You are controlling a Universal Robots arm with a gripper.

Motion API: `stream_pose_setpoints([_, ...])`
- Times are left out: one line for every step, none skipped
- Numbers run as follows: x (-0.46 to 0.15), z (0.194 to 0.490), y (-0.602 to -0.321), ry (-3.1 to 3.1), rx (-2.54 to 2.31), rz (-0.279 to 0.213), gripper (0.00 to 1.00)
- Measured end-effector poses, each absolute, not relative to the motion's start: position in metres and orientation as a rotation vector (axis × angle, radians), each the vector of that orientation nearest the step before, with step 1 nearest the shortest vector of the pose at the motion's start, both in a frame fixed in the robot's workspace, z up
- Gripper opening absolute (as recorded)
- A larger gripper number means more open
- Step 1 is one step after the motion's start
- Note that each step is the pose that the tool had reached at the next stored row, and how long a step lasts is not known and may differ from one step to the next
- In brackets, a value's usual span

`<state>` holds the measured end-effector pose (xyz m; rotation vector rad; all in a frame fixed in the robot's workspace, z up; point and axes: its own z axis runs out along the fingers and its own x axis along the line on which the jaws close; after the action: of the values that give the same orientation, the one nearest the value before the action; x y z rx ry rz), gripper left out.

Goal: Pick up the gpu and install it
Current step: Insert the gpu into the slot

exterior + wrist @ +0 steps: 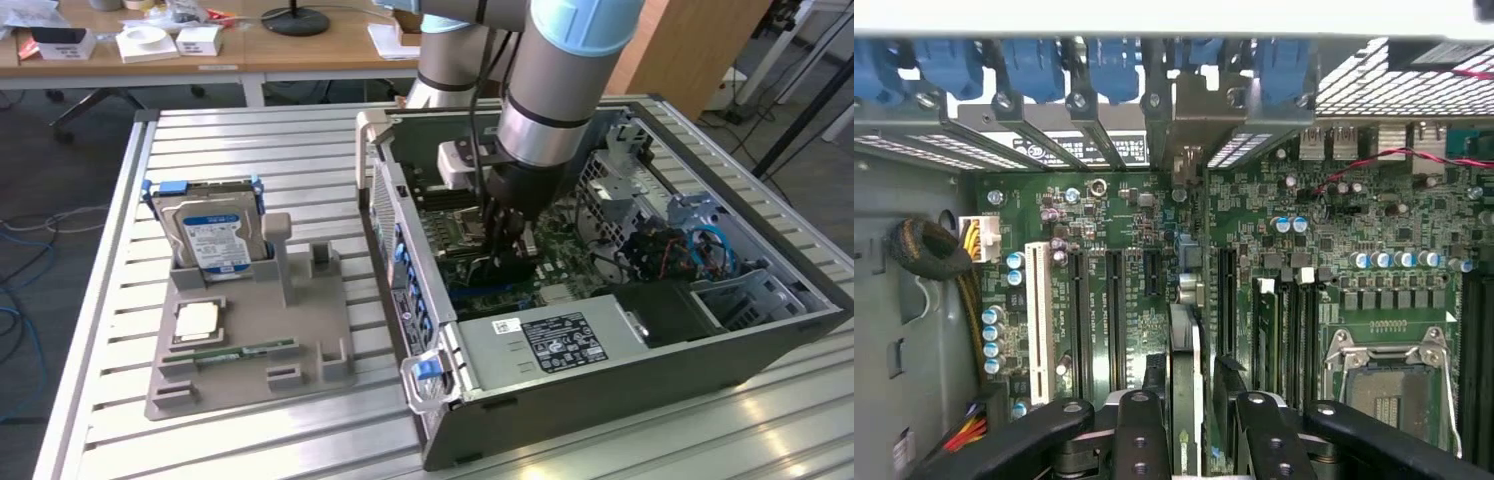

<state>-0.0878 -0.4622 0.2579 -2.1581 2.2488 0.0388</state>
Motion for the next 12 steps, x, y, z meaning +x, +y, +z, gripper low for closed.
stream_pose_setpoints([-0.088, 0.261, -0.462, 2.248, -2.158, 0.038, 0.33])
stream_pose_setpoints([-0.088, 0.265, -0.462, 2.248, -2.158, 0.038, 0.33])
stream_pose_setpoints([-0.088, 0.269, -0.462, 2.248, -2.158, 0.038, 0.33])
stream_pose_setpoints([-0.088, 0.273, -0.462, 2.248, -2.157, 0.037, 0.33])
stream_pose_setpoints([-0.088, 0.277, -0.462, 2.248, -2.157, 0.037, 0.33])
stream_pose_setpoints([-0.088, 0.281, -0.462, 2.248, -2.157, 0.036, 0.33])
stream_pose_setpoints([-0.088, 0.285, -0.462, 2.247, -2.157, 0.036, 0.33])
stream_pose_setpoints([-0.088, 0.289, -0.462, 2.247, -2.157, 0.036, 0.33])
stream_pose_setpoints([-0.088, 0.293, -0.462, 2.247, -2.156, 0.035, 0.33])
stream_pose_setpoints([-0.088, 0.297, -0.462, 2.247, -2.156, 0.035, 0.33])
stream_pose_setpoints([-0.088, 0.302, -0.462, 2.247, -2.156, 0.035, 0.33])
stream_pose_setpoints([-0.088, 0.306, -0.462, 2.247, -2.156, 0.035, 0.33])
